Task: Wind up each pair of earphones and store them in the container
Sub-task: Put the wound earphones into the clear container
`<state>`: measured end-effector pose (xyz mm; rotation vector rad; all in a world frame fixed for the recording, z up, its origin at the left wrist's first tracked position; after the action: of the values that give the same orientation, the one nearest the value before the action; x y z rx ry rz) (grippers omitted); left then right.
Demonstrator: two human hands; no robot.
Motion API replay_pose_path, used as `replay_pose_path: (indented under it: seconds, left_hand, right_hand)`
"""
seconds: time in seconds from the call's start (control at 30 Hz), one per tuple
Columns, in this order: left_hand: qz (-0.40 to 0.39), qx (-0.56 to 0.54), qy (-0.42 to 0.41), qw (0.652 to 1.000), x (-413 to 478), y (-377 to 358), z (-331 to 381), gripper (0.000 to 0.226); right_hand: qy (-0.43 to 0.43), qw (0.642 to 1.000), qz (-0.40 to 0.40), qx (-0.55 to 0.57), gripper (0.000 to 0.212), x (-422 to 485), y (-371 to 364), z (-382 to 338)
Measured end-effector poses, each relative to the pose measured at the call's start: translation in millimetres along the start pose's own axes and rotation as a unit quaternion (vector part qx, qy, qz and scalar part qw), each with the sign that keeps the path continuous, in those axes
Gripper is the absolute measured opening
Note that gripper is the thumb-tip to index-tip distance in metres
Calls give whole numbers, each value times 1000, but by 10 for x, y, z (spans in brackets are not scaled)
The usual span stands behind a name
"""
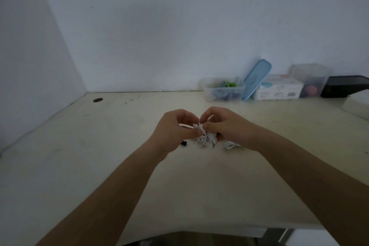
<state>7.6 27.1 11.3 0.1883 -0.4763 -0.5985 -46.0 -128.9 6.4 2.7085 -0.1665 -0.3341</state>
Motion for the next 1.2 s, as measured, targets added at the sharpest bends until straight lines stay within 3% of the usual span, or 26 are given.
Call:
replay_pose_path:
  seconds: [0.33,0.5,0.73,0.83,0.97,1.2]
  left_hand:
    - [40,35,-47,997,-5,32,87,14]
    - [27,-62,-8,998,13,169,136,14]
    - [147,27,60,987,57,708,-191,13]
    - [101,156,45,982,71,802,-319,12]
    - [-67,303,42,950,83,759,-434,10]
    - [-158,386,32,909,115,636,-512,15]
  right_hand:
    - [23,995,31,93,4,-33,12,-5]
    - [26,982,12,187,13,-6,40,-32]
    - [-4,963,-17,269,19,139,13,-101]
    - [-2,961,-21,277,16,223,-42,-113]
    - [-3,962,-42,270,12,375,-164,-101]
    - [0,964,-71,256,12,555,-339,-105]
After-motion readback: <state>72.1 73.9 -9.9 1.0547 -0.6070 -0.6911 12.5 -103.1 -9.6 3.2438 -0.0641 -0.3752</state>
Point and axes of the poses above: each hand's wrist, its own x-axis towards the middle knuckle, its own y-axis out of the back of the hand, z = x × y, the point moved 4 cm from there along x, towards the middle knuckle, and after that the axes turned 14 degrees about -y, right-handed, at the moved point
